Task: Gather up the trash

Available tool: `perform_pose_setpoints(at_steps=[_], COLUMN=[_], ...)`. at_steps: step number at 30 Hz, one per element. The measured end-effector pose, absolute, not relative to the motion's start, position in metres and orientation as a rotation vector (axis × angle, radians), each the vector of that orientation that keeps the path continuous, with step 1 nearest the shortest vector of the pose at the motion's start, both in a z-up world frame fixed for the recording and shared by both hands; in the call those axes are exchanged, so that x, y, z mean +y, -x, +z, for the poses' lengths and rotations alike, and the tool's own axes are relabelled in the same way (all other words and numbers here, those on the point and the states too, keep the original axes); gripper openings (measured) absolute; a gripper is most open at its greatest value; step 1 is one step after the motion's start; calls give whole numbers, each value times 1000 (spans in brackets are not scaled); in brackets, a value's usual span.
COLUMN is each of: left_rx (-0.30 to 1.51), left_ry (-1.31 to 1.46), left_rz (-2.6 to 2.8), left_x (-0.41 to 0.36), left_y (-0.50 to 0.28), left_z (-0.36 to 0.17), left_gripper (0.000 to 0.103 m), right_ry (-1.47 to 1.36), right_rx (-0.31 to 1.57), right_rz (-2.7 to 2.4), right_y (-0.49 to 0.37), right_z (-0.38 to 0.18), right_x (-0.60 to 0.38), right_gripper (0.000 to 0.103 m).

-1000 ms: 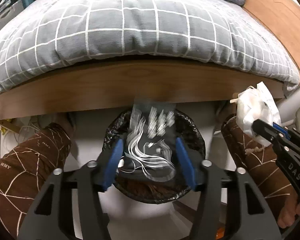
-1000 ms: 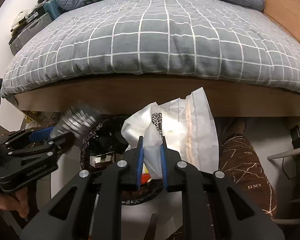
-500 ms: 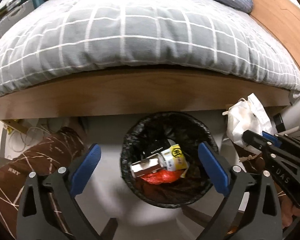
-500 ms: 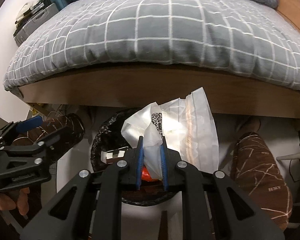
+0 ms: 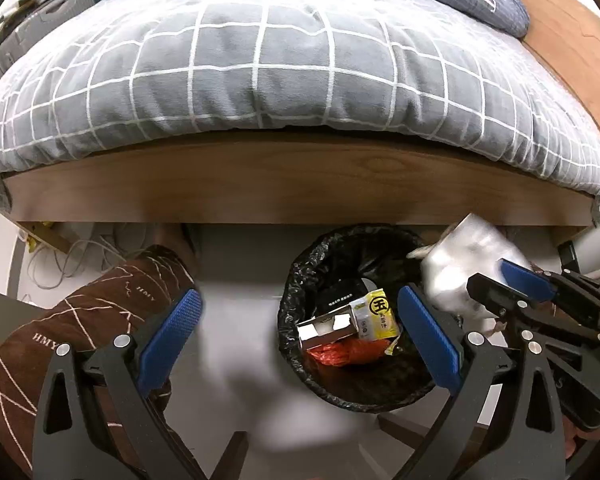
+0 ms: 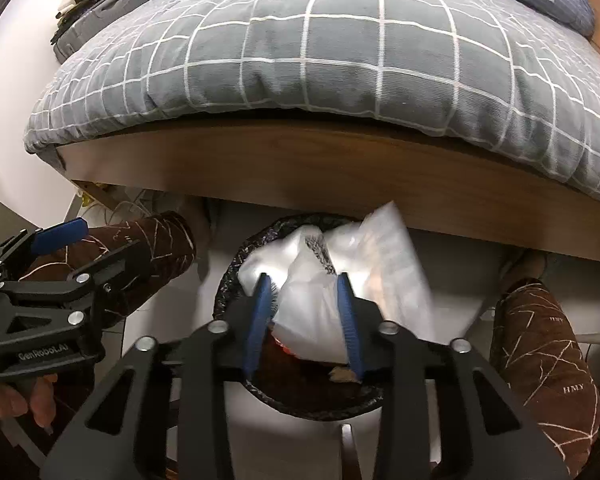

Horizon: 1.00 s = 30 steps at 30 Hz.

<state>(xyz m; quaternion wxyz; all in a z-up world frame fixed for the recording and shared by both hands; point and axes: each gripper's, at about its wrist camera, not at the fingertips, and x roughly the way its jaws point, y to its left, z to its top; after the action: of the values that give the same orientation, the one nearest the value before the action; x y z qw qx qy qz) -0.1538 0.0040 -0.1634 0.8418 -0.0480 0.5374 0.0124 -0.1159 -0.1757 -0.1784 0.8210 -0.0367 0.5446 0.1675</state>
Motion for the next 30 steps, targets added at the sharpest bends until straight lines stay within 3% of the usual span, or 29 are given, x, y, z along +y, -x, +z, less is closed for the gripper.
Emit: perform_pose_setpoints(at_steps=[2, 11, 16, 30], left_rx=[1141, 1135, 1092, 912], left_ry=[97, 72, 83, 65], left_rz=[15, 0, -6, 2], left_x=[1, -14, -20, -29], left_y=[154, 153, 156, 187], left_z=[-165, -156, -128, -20], left_gripper=[97, 97, 97, 97], right_ry=[70, 55, 42, 75], right_rx=[1156, 1103, 1021, 831], right_rz=[347, 226, 157, 133], right_y=[115, 115, 116, 157], right_z=[-177, -163, -131, -19], right_x=[-178, -206, -228, -239], right_gripper=[56, 90, 95, 95])
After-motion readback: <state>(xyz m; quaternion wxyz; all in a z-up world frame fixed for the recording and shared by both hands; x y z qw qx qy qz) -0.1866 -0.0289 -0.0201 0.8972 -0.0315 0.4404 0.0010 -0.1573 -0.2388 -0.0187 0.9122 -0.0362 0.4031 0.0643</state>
